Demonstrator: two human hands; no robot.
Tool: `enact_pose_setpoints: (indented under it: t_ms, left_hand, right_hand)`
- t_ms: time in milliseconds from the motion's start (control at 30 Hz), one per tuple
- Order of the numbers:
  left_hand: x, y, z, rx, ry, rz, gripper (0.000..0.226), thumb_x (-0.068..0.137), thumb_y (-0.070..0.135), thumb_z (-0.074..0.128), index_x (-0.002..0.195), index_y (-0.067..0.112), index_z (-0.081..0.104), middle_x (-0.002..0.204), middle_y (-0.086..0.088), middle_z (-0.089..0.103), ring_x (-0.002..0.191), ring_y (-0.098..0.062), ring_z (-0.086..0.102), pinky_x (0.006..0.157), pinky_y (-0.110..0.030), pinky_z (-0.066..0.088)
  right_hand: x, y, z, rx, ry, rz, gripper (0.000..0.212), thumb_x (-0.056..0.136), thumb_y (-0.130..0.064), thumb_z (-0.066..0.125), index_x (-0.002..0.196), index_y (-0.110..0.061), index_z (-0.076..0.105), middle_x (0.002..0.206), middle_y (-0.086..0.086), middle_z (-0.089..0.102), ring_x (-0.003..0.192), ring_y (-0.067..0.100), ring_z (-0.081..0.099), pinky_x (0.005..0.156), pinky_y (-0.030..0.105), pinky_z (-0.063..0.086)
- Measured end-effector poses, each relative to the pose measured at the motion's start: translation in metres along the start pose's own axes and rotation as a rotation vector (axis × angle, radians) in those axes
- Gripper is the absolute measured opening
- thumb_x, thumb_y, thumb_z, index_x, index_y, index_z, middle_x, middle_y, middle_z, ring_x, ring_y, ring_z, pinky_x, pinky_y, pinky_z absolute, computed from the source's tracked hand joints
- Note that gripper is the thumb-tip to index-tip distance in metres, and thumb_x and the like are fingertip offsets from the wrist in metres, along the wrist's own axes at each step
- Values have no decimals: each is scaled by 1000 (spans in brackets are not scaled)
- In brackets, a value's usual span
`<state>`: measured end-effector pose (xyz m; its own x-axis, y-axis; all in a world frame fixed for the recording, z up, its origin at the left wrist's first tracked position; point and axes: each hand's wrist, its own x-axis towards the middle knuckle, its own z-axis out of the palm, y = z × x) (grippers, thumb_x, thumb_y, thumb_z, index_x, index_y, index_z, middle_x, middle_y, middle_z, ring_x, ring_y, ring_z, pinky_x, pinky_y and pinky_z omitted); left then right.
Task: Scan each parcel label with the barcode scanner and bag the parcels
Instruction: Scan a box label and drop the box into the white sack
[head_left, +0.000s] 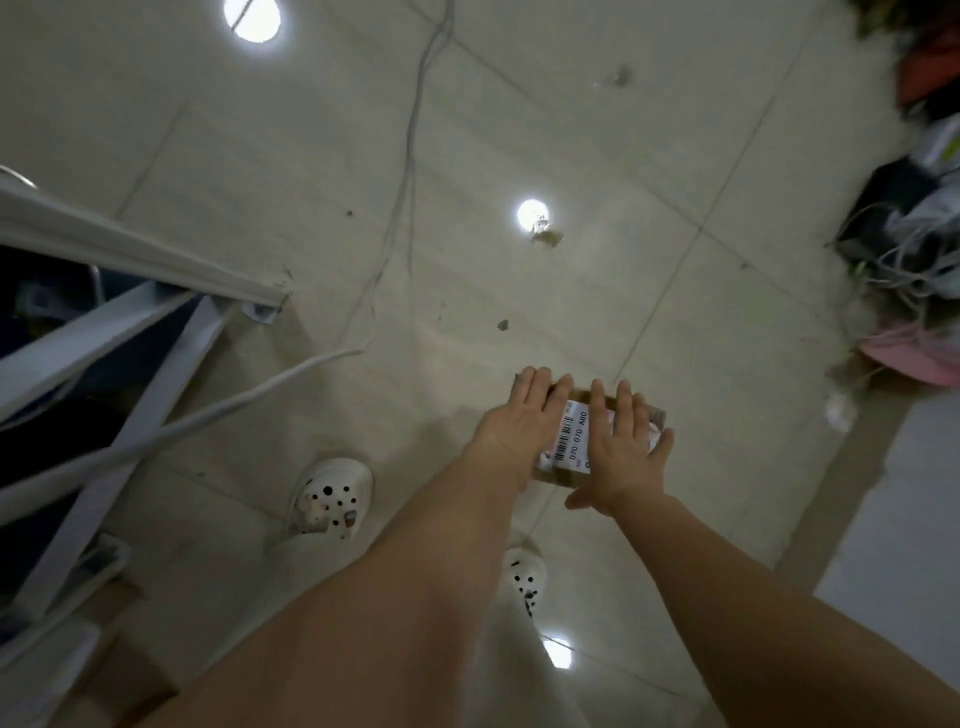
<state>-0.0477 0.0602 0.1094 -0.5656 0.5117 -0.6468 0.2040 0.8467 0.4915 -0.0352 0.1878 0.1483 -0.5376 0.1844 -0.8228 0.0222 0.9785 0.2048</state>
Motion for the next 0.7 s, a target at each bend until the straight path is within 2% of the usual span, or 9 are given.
enact_pose_setpoints:
  t_ms: [100, 200, 333, 400, 500, 534, 600, 700]
  left_hand:
    - [-17, 34, -54, -39, 17, 40, 136, 62, 23, 87, 151, 9, -15, 156, -12, -4, 146, -31, -12, 115, -43, 31]
    - [-42, 66, -117, -8, 45, 95, 135, 64, 24, 86, 150, 10, -16, 156, -11, -4, 146, -32, -12, 116, -43, 29]
    - [-77, 106, -197, -28, 110, 170, 136, 64, 22, 86, 150, 13, -19, 156, -7, -6, 146, -27, -13, 112, -44, 35]
    - [-100, 129, -243, -77, 129, 187, 136, 67, 28, 84, 149, 12, -24, 158, -5, -13, 146, -25, -17, 116, -44, 27]
    - [-134, 166, -317, -468, 141, 65, 127, 75, 39, 76, 149, 15, -25, 159, -8, -16, 147, -26, -14, 119, -47, 11]
    - [-144, 177, -342, -629, 150, 12, 119, 79, 39, 72, 150, 16, -21, 160, -10, -13, 148, -28, -8, 119, -48, 12]
    - [-164, 195, -393, -856, 153, -35, 104, 86, 36, 65, 153, 15, -12, 160, -14, -1, 147, -31, 9, 116, -42, 23]
    - [-200, 216, -465, -979, 125, 11, 93, 86, 32, 64, 153, 5, 5, 156, -16, 22, 141, -29, 26, 98, -32, 31]
  right_hand:
    - [-37, 22, -49, -45, 82, 14, 142, 64, -42, 85, 146, -17, -29, 157, 13, -23, 146, 30, -20, 113, 59, -6]
    - [-78, 43, -102, -99, 173, 32, 135, 68, -40, 82, 148, -16, -24, 159, 15, -11, 147, 30, -13, 113, 58, -8]
    - [-140, 72, -179, -84, 264, 45, 131, 66, -42, 82, 150, -18, -17, 157, 15, -3, 147, 30, -8, 115, 57, -6]
    - [-175, 88, -220, -26, 301, 83, 131, 66, -42, 81, 150, -20, -17, 157, 14, -4, 147, 30, -8, 116, 57, -3]
    - [-229, 110, -283, 159, 368, 160, 130, 66, -39, 82, 150, -21, -16, 157, 13, -7, 147, 31, -7, 116, 56, 1]
    - [-246, 116, -303, 202, 402, 172, 130, 65, -38, 82, 150, -21, -15, 157, 13, -7, 146, 32, -6, 117, 56, 2]
    - [-281, 126, -342, 248, 477, 175, 129, 64, -38, 82, 150, -21, -14, 157, 12, -7, 146, 32, -6, 117, 54, 3]
    - [-328, 137, -394, 307, 589, 144, 129, 63, -39, 81, 150, -23, -13, 156, 11, -5, 146, 32, -6, 118, 53, 3]
